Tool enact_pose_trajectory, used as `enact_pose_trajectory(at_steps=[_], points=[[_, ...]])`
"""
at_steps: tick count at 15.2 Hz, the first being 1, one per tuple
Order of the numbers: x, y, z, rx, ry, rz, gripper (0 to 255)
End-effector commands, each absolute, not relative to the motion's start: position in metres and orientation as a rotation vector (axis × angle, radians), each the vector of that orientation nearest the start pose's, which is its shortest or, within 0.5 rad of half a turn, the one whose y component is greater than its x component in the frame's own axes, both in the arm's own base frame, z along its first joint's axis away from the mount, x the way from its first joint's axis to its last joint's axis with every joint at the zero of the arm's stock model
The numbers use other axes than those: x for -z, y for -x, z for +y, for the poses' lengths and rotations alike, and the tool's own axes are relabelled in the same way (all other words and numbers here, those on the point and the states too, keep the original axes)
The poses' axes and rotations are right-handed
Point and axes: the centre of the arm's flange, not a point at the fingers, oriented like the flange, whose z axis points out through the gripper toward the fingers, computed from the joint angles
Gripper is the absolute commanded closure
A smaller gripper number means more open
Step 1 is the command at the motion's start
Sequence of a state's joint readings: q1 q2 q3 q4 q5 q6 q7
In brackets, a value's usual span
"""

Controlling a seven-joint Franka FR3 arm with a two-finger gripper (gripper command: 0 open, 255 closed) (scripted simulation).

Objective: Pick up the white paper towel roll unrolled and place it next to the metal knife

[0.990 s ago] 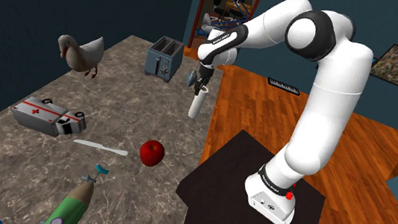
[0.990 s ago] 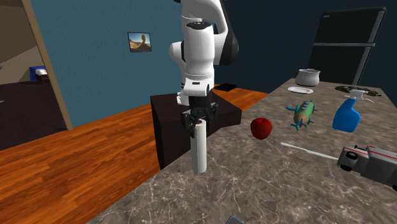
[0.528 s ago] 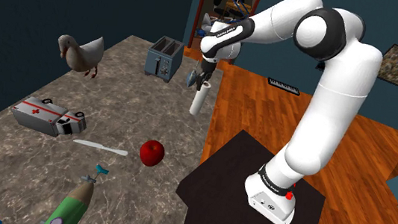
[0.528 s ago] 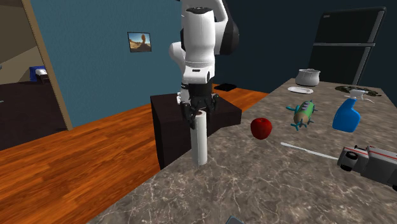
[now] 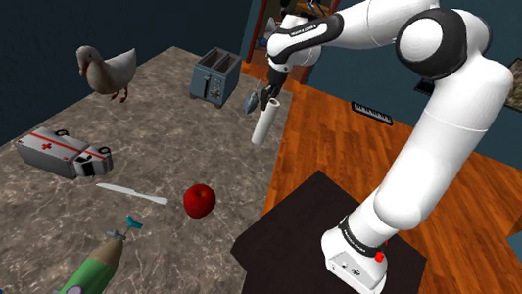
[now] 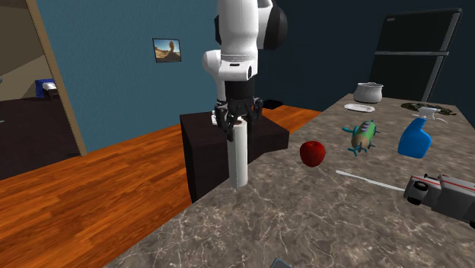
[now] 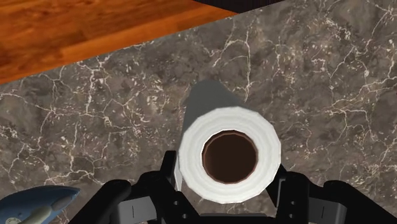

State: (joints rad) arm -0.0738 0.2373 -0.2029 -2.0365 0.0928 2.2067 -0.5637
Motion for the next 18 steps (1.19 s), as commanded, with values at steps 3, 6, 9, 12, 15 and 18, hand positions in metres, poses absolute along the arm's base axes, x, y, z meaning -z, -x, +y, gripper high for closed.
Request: enact_pose_trajectory(at_steps=[3,6,9,12,15,18], points=[[-0.348,-0.559,-0.153,-0.071,3.072,-0.36,255],[-0.364,-0.559,-0.153,-0.071,3.072,-0.36,255],[-0.379,-0.559,-0.153,-0.071,3.072,-0.36,255],[-0.395,-0.559,-0.153,-0.071,3.072,-0.36,255],[-0.411,-0.559,-0.153,-0.071,3.072,-0.36,255],[-0.427,-0.559,-0.153,-0.071,3.072,-0.36,255]])
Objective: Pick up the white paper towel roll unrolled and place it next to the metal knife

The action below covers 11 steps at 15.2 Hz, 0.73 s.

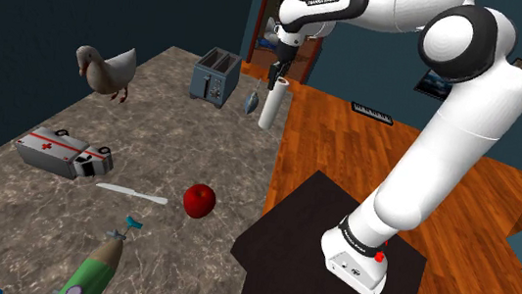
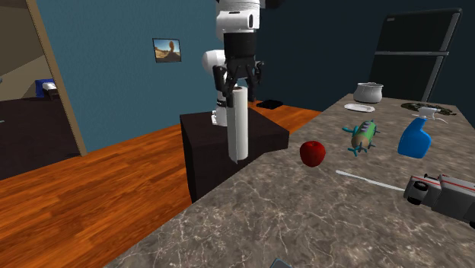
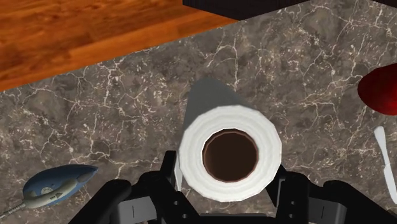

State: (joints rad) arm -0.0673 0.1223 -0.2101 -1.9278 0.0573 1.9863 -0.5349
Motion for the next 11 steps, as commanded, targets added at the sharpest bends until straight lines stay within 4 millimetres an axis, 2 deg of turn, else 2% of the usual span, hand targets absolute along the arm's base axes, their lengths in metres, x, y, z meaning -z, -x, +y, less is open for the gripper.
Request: enact_pose_trajectory(at_steps=[1,11], points=[[-0.432,-0.559,-0.153,-0.071,3.072,-0.36,255],[-0.485,-0.559,-0.153,-0.071,3.072,-0.36,255]])
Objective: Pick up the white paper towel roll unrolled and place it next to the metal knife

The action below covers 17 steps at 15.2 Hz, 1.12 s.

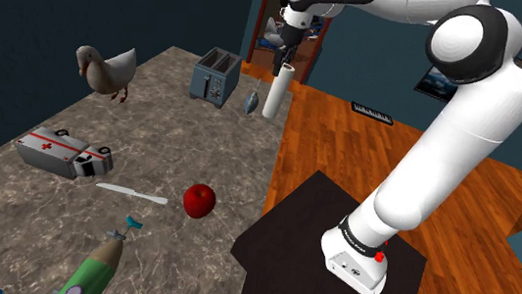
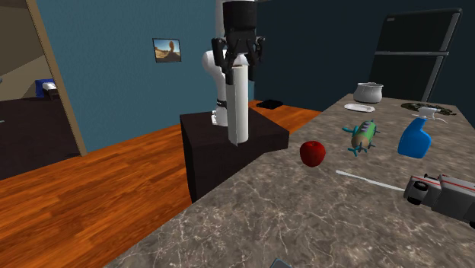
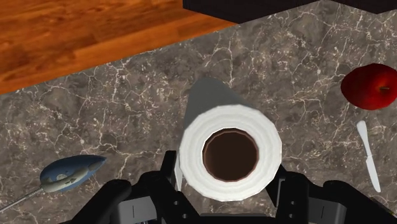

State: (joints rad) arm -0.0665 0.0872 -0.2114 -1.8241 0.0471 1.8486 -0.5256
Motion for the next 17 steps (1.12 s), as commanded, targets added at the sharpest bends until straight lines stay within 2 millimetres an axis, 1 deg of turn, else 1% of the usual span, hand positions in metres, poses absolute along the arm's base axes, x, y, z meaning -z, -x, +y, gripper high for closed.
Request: enact_pose_trajectory(at_steps=[1,9,17], points=[[-0.49,-0.559,-0.153,-0.071,3.072,-0.36,255],[-0.531,-0.559,-0.153,-0.071,3.072,-0.36,255],[-0.5,-0.563,-0.052,-0.071,3.072,-0.36,255]])
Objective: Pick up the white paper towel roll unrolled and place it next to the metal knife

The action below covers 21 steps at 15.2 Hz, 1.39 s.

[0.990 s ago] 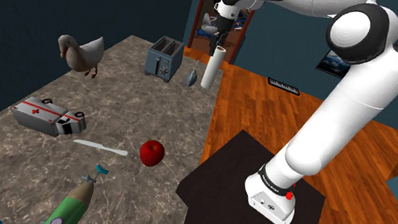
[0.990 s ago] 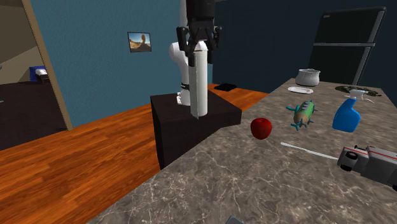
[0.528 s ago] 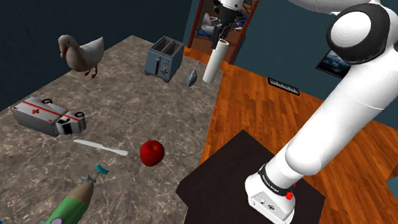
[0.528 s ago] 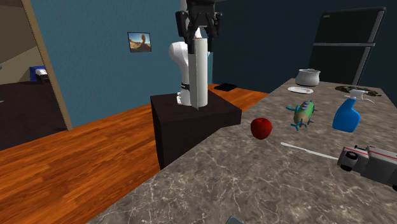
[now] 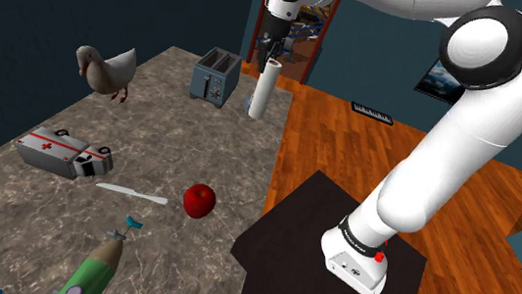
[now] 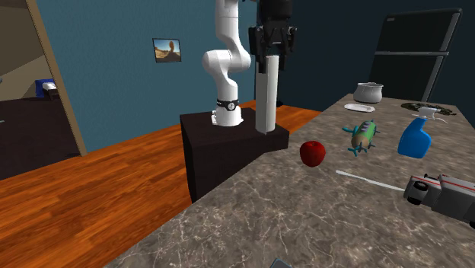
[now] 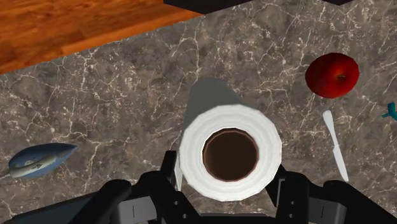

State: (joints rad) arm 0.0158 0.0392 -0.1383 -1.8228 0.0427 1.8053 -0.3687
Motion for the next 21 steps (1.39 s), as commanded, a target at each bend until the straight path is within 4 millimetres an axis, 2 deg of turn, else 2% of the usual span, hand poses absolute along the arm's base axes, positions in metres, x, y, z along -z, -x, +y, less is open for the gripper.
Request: enact_pose_trajectory(at_steps=[1,21], points=[[-0.496,-0.564,-0.04,-0.071,3.072,-0.36,255],[-0.417,-0.573,0.212,-0.071,3.072,-0.36,255]])
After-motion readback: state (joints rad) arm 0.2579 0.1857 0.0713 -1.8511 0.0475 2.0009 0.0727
